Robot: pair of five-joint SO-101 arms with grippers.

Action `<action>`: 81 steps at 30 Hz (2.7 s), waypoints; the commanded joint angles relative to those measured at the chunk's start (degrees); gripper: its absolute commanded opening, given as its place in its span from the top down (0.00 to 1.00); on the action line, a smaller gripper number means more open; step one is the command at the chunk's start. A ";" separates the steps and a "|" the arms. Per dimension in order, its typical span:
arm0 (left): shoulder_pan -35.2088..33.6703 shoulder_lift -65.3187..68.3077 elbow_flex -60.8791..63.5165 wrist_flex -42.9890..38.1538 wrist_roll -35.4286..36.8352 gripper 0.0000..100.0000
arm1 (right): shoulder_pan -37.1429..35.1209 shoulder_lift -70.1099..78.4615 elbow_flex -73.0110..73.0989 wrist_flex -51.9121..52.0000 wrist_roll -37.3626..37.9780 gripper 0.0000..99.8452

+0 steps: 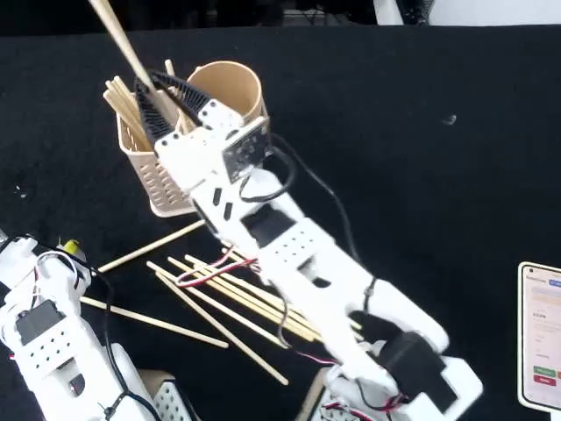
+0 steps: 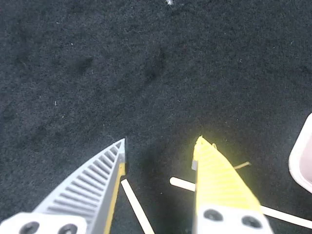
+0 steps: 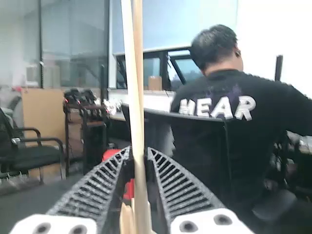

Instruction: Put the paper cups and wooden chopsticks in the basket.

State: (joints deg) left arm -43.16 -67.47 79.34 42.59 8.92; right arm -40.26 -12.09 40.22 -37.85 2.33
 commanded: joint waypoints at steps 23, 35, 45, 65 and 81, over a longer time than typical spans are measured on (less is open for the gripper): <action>-0.13 -0.35 -0.48 -0.88 0.35 0.77 | -1.85 18.86 -0.13 -23.65 0.00 0.97; -0.13 -0.35 -0.48 -0.88 0.35 0.77 | -2.20 18.59 -0.13 -23.82 0.00 0.86; -0.13 -0.35 -0.48 -0.97 0.35 0.77 | -5.10 2.68 9.98 -22.15 17.32 0.94; -0.04 -0.35 -0.48 -0.97 0.35 0.77 | -4.66 -49.63 19.03 93.01 1.85 0.94; -0.04 -0.35 -0.48 -0.97 0.35 0.77 | 3.78 -24.84 32.31 86.77 15.12 0.78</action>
State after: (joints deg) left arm -43.16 -67.47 79.34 42.59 8.92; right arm -37.80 -42.42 76.09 48.13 13.32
